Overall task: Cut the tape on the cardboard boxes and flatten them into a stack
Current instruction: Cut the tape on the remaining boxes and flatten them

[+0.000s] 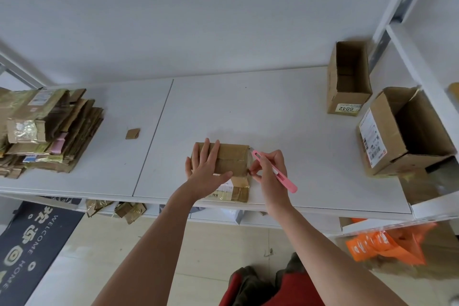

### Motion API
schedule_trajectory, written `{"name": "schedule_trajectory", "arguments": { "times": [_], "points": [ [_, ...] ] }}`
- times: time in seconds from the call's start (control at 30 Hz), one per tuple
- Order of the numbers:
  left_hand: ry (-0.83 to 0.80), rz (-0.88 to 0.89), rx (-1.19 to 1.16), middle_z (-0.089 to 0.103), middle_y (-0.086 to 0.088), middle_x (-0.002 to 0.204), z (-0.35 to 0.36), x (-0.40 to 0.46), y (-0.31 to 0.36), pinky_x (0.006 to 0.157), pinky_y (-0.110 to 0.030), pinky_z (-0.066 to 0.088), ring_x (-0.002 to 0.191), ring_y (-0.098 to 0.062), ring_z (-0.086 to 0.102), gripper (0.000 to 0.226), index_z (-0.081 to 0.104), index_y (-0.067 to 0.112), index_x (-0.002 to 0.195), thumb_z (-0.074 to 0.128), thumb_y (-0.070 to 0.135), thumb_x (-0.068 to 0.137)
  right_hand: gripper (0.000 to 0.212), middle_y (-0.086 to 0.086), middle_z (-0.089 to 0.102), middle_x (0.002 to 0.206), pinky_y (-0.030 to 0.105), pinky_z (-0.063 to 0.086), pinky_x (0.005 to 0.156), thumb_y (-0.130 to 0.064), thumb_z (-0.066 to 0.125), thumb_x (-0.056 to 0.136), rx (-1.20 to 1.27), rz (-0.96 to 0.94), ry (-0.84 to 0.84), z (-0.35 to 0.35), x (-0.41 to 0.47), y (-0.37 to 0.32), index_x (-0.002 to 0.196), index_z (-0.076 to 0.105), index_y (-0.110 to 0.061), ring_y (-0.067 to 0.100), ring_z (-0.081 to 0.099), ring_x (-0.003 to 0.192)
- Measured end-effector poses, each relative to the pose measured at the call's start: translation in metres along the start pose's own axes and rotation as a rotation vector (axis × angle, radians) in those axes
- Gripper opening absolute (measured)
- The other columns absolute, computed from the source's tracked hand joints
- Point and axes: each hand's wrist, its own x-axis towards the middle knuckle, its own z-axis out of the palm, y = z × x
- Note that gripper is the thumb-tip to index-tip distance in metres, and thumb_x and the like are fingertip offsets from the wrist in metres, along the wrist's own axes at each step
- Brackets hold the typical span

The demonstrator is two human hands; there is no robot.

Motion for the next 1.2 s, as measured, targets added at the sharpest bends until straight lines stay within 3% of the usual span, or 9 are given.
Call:
{"name": "schedule_trajectory", "arguments": {
  "times": [0.23, 0.37, 0.5, 0.8, 1.07, 1.2],
  "points": [
    [-0.008, 0.018, 0.022, -0.026, 0.007, 0.161, 0.000, 0.000, -0.003, 0.119, -0.047, -0.014, 0.145, -0.020, -0.032, 0.087, -0.011, 0.033, 0.155, 0.050, 0.051, 0.096, 0.019, 0.016, 0.049, 0.069, 0.060, 0.050, 0.085, -0.003, 0.048, 0.100, -0.012, 0.012, -0.055, -0.005, -0.011, 0.003, 0.084, 0.037, -0.001, 0.017, 0.052, 0.073],
    [-0.010, 0.022, 0.029, -0.027, 0.007, 0.160, 0.000, -0.002, -0.004, 0.119, -0.046, -0.013, 0.145, -0.019, -0.032, 0.087, -0.012, 0.034, 0.155, 0.049, 0.051, 0.097, 0.020, 0.017, 0.049, 0.067, 0.065, 0.048, 0.086, -0.013, 0.051, 0.097, -0.076, -0.049, -0.097, -0.010, -0.017, 0.008, 0.084, 0.039, -0.003, 0.020, 0.054, 0.073],
    [-0.010, 0.027, 0.042, -0.027, 0.007, 0.160, -0.001, -0.002, -0.004, 0.119, -0.047, -0.013, 0.145, -0.020, -0.032, 0.086, -0.012, 0.033, 0.155, 0.049, 0.051, 0.097, 0.016, 0.013, 0.056, 0.069, 0.062, 0.052, 0.085, -0.010, 0.048, 0.100, -0.180, -0.113, -0.130, -0.014, -0.022, 0.015, 0.086, 0.042, -0.005, 0.021, 0.058, 0.071],
    [-0.005, 0.029, 0.053, -0.026, 0.006, 0.161, -0.001, 0.000, -0.004, 0.119, -0.047, -0.013, 0.146, -0.021, -0.031, 0.088, -0.013, 0.033, 0.155, 0.049, 0.053, 0.096, 0.014, 0.000, 0.060, 0.073, 0.029, 0.051, 0.067, -0.017, 0.045, 0.100, -0.392, -0.299, -0.282, -0.032, -0.029, 0.023, 0.089, 0.044, -0.008, 0.013, 0.059, 0.069],
    [0.018, 0.032, 0.027, -0.024, 0.006, 0.162, 0.001, -0.002, -0.006, 0.119, -0.046, -0.014, 0.146, -0.020, -0.029, 0.088, -0.009, 0.033, 0.156, 0.051, 0.054, 0.095, 0.017, -0.001, 0.060, 0.072, 0.050, 0.048, 0.063, -0.024, 0.047, 0.101, -0.509, -0.262, -0.459, -0.044, -0.027, 0.005, 0.088, 0.046, -0.014, 0.033, 0.057, 0.066],
    [0.034, -0.012, -0.060, -0.018, 0.008, 0.163, 0.002, 0.000, 0.001, 0.119, -0.046, -0.016, 0.147, -0.017, -0.028, 0.086, -0.002, 0.034, 0.156, 0.055, 0.047, 0.094, 0.022, 0.005, 0.061, 0.072, 0.044, 0.050, 0.064, -0.028, 0.051, 0.098, -0.483, -0.245, -0.473, -0.051, -0.019, -0.012, 0.086, 0.049, -0.010, 0.031, 0.058, 0.068]
  ]
}}
